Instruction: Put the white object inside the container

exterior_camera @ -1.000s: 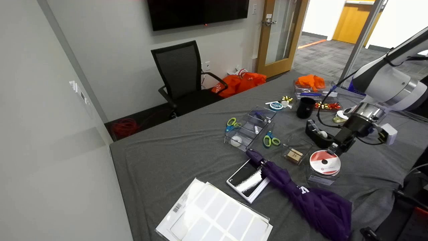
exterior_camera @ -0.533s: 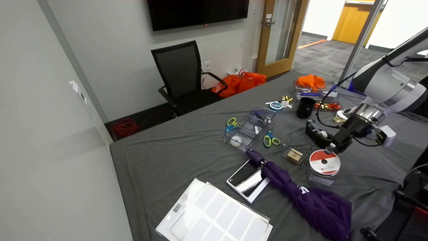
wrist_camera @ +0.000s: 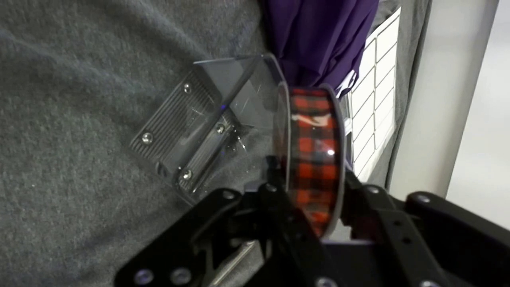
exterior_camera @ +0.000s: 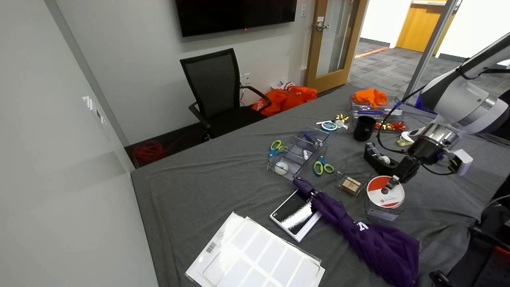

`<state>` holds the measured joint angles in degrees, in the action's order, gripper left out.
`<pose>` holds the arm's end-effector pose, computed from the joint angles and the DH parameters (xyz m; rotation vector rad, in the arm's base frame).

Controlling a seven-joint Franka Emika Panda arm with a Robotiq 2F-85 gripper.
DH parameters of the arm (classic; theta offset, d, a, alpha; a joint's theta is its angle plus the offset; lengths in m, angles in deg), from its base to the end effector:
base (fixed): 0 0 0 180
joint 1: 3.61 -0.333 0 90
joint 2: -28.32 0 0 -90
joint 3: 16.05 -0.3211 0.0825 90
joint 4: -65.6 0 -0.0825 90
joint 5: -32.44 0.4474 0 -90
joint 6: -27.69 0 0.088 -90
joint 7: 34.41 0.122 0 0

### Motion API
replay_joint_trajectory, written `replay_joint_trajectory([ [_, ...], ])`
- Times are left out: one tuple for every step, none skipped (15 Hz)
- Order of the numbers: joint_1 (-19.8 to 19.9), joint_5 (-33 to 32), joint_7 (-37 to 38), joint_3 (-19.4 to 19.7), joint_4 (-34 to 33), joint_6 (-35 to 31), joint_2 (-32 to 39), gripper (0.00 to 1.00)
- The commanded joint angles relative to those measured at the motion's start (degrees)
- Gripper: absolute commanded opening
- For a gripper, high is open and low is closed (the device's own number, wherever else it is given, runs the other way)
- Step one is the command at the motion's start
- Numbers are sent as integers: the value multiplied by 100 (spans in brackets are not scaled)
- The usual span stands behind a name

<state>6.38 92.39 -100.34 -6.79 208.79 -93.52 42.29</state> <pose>0.4246 -0.1016 0.1049 -2.3085 0.0510 -0.0483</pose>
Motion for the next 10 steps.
replay_joint_trajectory([
  [130, -117, 58, 35, 20, 290, -127, 5],
  [144, -140, 96, 52, 35, 363, -196, 7],
  [160, -157, 132, 66, 39, 452, -257, 7],
  [175, -166, 196, 86, 43, 579, -344, 7],
  [182, -185, 280, 107, 40, 698, -424, 7],
  [190, -169, 372, 126, 30, 828, -521, 7],
  [198, -121, 527, 140, 6, 975, -631, 7],
  [199, -16, 664, 143, -17, 1062, -741, 7],
  [190, 59, 817, 148, -50, 1110, -826, 7],
  [163, 215, 973, 138, -72, 1016, -919, 7],
])
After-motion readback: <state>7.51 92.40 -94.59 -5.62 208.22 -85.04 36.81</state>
